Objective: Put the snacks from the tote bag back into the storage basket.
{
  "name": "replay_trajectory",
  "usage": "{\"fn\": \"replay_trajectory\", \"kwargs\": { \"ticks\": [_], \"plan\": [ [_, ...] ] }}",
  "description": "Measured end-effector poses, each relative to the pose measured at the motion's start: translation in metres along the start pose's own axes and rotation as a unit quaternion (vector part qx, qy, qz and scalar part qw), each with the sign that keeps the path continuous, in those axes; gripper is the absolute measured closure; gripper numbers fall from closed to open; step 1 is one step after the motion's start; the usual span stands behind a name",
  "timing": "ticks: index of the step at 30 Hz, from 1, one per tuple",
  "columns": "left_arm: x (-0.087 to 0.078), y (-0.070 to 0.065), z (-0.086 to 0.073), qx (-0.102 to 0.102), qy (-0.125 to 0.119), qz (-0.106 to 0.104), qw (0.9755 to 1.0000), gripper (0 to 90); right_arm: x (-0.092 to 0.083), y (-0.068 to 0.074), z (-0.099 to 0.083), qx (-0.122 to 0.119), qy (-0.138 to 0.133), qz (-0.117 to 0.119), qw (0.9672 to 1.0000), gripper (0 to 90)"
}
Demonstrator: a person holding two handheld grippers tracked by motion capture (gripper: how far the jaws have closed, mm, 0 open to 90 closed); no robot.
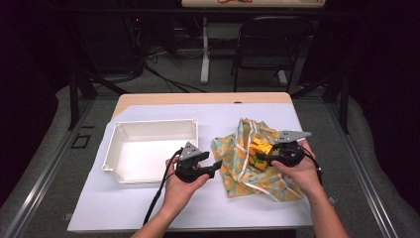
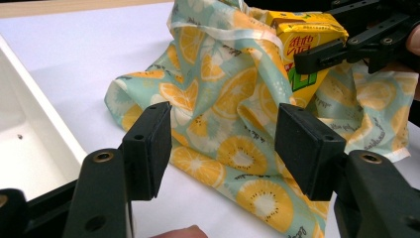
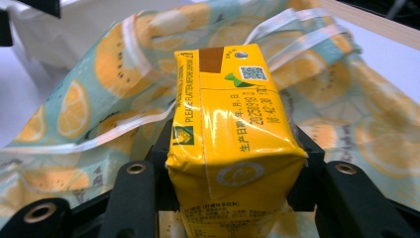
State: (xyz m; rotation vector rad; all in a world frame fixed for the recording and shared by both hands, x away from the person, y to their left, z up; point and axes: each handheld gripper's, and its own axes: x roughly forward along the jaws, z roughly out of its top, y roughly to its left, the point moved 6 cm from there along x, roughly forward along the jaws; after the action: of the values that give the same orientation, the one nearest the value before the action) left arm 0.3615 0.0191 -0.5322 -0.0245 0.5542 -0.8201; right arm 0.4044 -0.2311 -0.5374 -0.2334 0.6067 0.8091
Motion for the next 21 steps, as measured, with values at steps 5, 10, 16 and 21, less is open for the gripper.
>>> {"fn": "replay_trajectory", "kwargs": {
  "ticks": [5,10,16,21],
  "plan": [
    [-0.003,0.002,0.002,0.002,0.000,-0.001,1.0000,39.5,-0.009,-0.004,0.006,0.030,-0.007,-0.021,0.9993,51.7],
    [-0.004,0.001,0.004,0.002,-0.003,-0.002,1.0000,39.3,-0.015,-0.004,0.011,0.035,-0.014,-0.030,0.9988,51.7],
    [-0.004,0.000,0.005,0.003,-0.006,-0.003,1.0000,39.1,-0.022,0.000,0.020,0.034,-0.027,-0.033,0.9985,51.7],
    [-0.004,-0.001,0.005,0.005,-0.007,-0.005,0.9999,38.9,-0.031,0.003,0.028,0.037,-0.035,-0.039,0.9979,51.9]
  ]
}}
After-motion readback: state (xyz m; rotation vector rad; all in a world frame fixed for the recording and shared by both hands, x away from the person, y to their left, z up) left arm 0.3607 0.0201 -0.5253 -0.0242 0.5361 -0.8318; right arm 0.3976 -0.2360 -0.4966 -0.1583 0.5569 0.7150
